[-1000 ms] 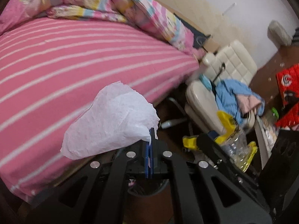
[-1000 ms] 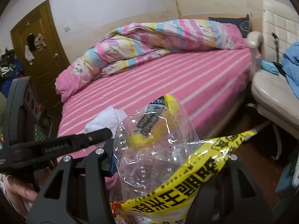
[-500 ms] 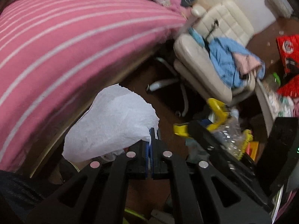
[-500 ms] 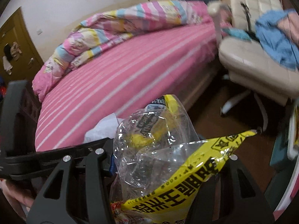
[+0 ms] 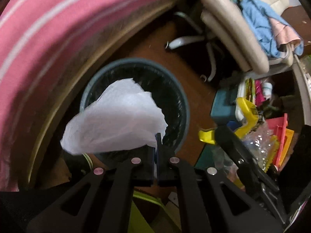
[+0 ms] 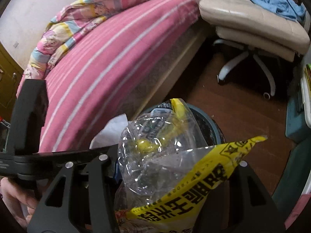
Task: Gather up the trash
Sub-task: 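Carry the white tissue and clear bag with both grippers over the bin, then open both grippers to drop the tissue and clear bag into the bin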
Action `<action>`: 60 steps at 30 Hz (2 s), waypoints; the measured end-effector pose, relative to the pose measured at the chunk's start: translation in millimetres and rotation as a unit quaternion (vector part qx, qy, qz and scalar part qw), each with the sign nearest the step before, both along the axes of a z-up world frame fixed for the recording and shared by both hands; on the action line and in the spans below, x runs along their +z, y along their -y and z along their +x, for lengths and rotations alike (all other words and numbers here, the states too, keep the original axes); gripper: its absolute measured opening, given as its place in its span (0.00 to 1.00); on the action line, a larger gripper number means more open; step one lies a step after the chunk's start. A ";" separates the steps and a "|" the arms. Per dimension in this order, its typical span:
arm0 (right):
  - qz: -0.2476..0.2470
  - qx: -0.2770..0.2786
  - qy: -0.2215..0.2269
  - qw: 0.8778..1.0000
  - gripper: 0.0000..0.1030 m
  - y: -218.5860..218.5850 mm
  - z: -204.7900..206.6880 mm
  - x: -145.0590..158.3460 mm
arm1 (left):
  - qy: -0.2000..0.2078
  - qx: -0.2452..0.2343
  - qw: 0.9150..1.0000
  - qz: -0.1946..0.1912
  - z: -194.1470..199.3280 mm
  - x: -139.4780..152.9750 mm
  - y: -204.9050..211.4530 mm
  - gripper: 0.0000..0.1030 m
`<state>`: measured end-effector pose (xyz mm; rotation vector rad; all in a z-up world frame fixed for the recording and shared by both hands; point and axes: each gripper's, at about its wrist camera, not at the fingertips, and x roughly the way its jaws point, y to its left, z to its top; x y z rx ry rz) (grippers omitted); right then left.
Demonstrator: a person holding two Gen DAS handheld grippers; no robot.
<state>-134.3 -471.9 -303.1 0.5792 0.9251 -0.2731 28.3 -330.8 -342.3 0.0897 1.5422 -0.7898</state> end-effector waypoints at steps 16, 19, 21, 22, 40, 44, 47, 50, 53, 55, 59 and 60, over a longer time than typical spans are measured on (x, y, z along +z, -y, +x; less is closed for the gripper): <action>0.044 -0.022 -0.081 0.995 0.51 9.5 14.5 -74.6 | -0.069 -0.007 0.996 0.056 15.6 -76.4 33.1 0.05; 0.049 -0.026 -0.094 0.994 0.51 11.4 16.4 -87.8 | -0.079 -0.002 0.994 0.070 18.9 -85.9 37.9 0.18; 0.051 -0.028 -0.100 0.993 0.51 12.8 19.8 -95.2 | -0.080 0.004 0.994 0.081 21.7 -91.3 38.0 0.28; 0.053 -0.030 -0.104 0.993 0.51 13.3 21.2 -99.5 | -0.080 0.008 0.993 0.084 23.8 -93.5 37.3 0.34; 0.054 -0.055 -0.127 0.989 0.75 25.0 33.6 -114.7 | -0.089 0.063 0.989 0.100 44.8 -106.7 24.2 0.68; 0.046 -0.059 -0.119 0.990 0.78 24.4 32.2 -104.2 | -0.076 0.063 0.991 0.091 45.8 -98.2 21.1 0.69; 0.038 -0.061 -0.110 0.991 0.80 22.3 29.2 -92.8 | -0.067 0.071 0.991 0.086 47.6 -90.5 15.5 0.71; 0.027 -0.060 -0.096 0.993 0.81 18.8 25.8 -78.5 | -0.056 0.082 0.992 0.076 49.3 -79.1 7.1 0.73; 0.012 -0.054 -0.081 0.995 0.81 13.7 20.8 -62.5 | -0.047 0.089 0.993 0.055 49.3 -61.0 -1.7 0.75; 0.001 -0.048 -0.068 0.997 0.81 8.3 17.8 -47.6 | -0.031 0.096 0.994 0.045 47.5 -47.0 -7.7 0.77; -0.023 -0.033 -0.044 0.998 0.82 -5.1 14.0 -18.3 | 0.004 0.125 0.992 0.010 46.7 -12.3 -30.0 0.83; -0.036 -0.031 -0.036 0.998 0.82 -8.0 13.4 -11.1 | 0.012 0.136 0.991 -0.005 46.0 -2.3 -38.2 0.84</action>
